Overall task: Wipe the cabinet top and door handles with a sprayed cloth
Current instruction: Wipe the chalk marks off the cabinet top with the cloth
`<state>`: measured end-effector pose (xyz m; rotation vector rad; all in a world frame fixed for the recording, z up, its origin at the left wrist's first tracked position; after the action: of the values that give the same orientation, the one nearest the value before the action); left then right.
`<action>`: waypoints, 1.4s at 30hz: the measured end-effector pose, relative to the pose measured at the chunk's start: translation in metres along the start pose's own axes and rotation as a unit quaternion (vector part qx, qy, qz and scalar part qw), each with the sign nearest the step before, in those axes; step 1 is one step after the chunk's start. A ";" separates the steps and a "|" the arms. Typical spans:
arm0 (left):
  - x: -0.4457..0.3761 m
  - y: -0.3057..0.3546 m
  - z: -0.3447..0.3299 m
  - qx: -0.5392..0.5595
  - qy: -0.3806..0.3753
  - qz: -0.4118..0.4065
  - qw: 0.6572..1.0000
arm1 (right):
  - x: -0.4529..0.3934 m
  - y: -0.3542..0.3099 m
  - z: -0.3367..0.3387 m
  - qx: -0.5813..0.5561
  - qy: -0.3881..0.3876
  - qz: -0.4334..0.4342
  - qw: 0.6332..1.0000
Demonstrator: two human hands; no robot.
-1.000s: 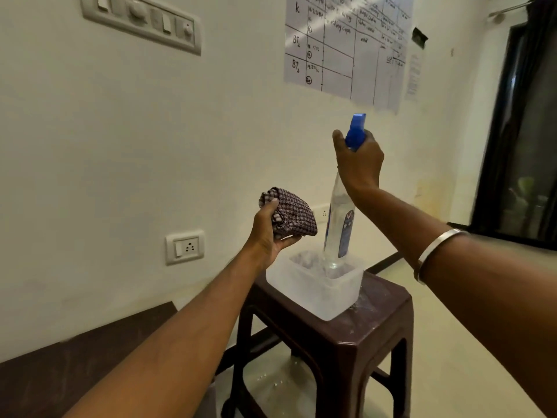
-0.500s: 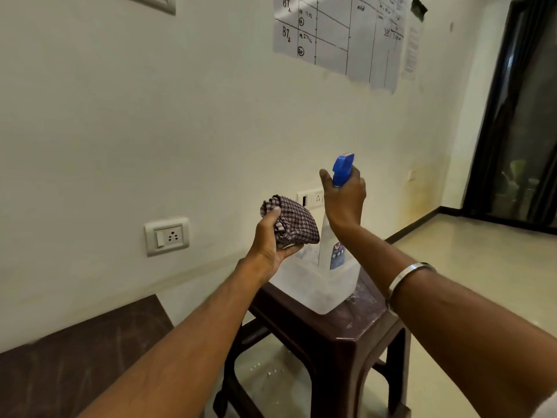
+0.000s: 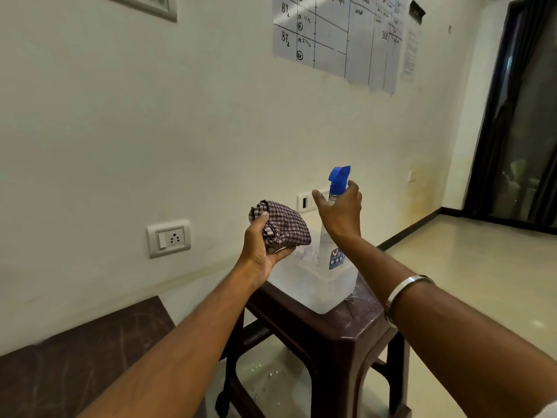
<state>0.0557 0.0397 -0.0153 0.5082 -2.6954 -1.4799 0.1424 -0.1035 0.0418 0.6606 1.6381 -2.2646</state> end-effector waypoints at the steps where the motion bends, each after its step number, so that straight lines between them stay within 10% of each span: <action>1: 0.003 0.003 0.002 0.004 0.000 -0.006 1.000 | 0.003 0.000 0.000 0.023 0.005 -0.014 1.000; 8: 0.026 0.033 0.027 0.042 -0.002 -0.041 0.998 | 0.059 -0.048 0.010 0.014 0.157 0.113 0.981; 13: 0.058 0.055 0.053 0.014 -0.027 -0.059 0.998 | 0.110 -0.074 -0.025 -0.040 0.015 0.259 0.965; 19: 0.093 0.070 0.099 0.028 -0.024 -0.047 0.998 | 0.138 -0.056 -0.085 -0.065 -0.226 0.047 0.971; 23: 0.115 0.079 0.139 0.033 -0.009 -0.051 0.998 | 0.168 -0.056 -0.132 -0.209 -0.394 -0.090 0.891; 34: 0.155 0.057 0.244 -0.061 0.101 0.005 0.993 | 0.238 -0.072 -0.203 -0.336 -0.445 -0.116 0.822; 36: 0.164 0.048 0.277 -0.261 0.179 -0.003 0.949 | 0.243 -0.066 -0.215 -0.313 -0.427 -0.112 0.841; 40: 0.201 0.036 0.329 -0.655 0.261 -0.149 0.694 | 0.241 -0.049 -0.234 -0.246 -0.401 -0.075 0.879; 42: 0.217 0.021 0.349 -0.714 0.259 -0.143 0.635 | 0.235 -0.041 -0.241 -0.201 -0.383 -0.049 0.900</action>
<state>-0.2168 0.2717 -0.2181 0.9143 -0.4915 -2.3535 -0.0296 0.1490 -0.1054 -0.3868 1.6232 -1.7759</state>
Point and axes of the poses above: each hand's wrist, its own x-axis away from the middle knuckle, its own z-axis out of the back of the hand, y = z × x, the point moved 5 cm from there along -x, towards the middle knuckle, and after that the axes turned 5 degrees about -y, right-handed, at the moved point
